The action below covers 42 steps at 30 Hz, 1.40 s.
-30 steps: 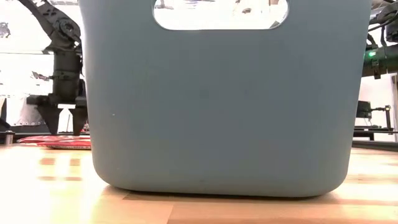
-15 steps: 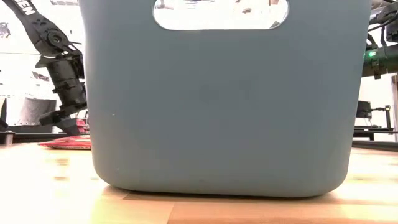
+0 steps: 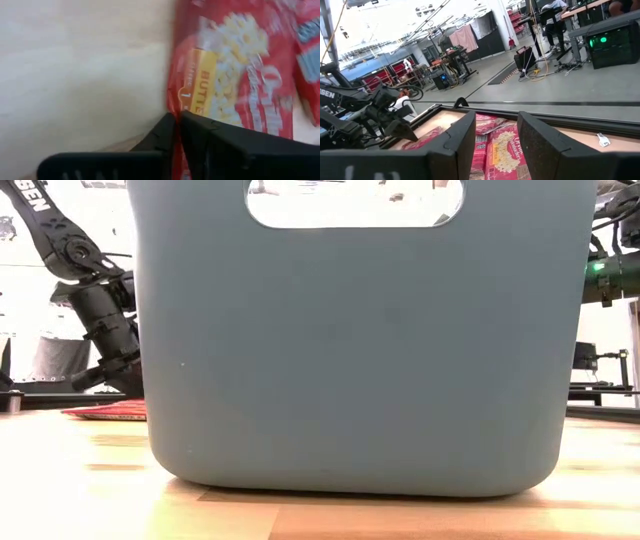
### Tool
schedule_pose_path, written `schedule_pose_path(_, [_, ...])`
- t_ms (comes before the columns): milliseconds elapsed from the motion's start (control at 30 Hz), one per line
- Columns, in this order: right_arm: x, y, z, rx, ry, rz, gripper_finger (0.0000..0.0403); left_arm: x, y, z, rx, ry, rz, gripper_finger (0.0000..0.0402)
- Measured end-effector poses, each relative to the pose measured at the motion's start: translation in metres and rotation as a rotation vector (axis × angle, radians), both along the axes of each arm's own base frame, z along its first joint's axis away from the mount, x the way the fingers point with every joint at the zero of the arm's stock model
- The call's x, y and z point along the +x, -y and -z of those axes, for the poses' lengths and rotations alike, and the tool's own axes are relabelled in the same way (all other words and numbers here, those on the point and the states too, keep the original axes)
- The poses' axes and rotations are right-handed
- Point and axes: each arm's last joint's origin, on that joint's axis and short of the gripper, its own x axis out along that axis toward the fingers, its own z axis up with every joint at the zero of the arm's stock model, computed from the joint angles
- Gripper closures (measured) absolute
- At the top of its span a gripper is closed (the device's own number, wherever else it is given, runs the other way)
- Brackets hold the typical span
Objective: Sort popcorn bags into baskets
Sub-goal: Put the red popcorn pack into the blue container
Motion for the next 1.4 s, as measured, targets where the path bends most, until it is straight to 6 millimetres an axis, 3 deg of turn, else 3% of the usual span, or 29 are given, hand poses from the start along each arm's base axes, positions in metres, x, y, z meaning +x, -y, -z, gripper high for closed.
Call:
schedule_pose_path(233, [0.0,0.0,0.0,0.016,0.019,-0.006,0.0234,0.004,-0.001,-0.004,-0.039,0.129,-0.02,0.0401])
schedule_pose_path(433, [0.0,0.0,0.0,0.024,0.026,-0.008,0.0242,0.015,-0.005,-0.028,0.034,0.367,-0.052,0.0401])
schedule_pose_path(633, [0.0,0.0,0.0,0.024,0.026,-0.009,0.0253,0.016,0.002,-0.049,0.083,0.482,-0.063,0.0401])
schedule_pose_path(933, [0.001,0.0,0.001,0.045,0.034,-0.015,0.0273,0.015,0.01,-0.061,0.187,0.488,-0.092,0.0401])
schedule_pose_path(1167, [0.014,0.004,0.01,0.158,-0.038,-0.065,0.0321,0.013,0.008,-0.061,0.257,0.439,-0.148,0.0392])
schedule_pose_path(1267, [0.023,0.007,-0.004,0.151,-0.109,-0.055,0.0338,0.014,0.007,-0.063,0.267,0.456,-0.147,0.0365])
schedule_pose_path(1400, [0.04,0.017,-0.046,0.075,-0.177,-0.04,0.0349,0.014,0.007,-0.064,0.268,0.459,-0.143,0.0311])
